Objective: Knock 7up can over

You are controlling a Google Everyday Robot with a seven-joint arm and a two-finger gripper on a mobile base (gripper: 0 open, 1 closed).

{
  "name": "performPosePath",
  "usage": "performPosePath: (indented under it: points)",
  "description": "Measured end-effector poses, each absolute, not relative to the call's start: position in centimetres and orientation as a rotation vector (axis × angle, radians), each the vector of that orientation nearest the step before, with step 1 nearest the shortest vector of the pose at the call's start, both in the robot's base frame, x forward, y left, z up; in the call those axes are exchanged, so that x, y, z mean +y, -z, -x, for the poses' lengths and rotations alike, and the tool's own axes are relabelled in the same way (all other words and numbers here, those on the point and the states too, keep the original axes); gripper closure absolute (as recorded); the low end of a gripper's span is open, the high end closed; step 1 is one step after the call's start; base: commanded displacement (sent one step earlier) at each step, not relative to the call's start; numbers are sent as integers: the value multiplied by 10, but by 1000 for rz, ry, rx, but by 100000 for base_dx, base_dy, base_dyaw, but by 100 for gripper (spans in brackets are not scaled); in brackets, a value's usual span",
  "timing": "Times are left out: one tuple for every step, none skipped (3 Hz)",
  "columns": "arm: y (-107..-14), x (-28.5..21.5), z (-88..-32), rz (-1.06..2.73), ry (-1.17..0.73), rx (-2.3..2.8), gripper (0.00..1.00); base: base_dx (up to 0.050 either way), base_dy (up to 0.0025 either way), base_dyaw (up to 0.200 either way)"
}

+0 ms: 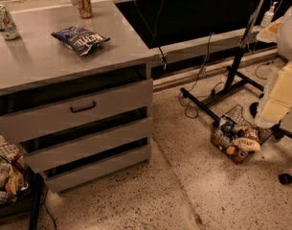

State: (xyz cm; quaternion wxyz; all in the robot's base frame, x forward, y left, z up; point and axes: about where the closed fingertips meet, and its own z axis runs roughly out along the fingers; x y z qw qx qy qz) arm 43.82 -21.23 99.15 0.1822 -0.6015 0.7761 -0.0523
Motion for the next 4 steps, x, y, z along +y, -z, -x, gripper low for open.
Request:
performPosePath:
  points:
    - [-992,-212,-438,1697,149,2189,0,0,0,9900]
    - [-992,-212,-438,1697,149,2189,0,2,-5,5619]
    - [-992,-212,-438,1696,150,2188,0,5,-8,9387]
    - [-992,-212,-438,1696,150,2188,0,1012,-40,-9115]
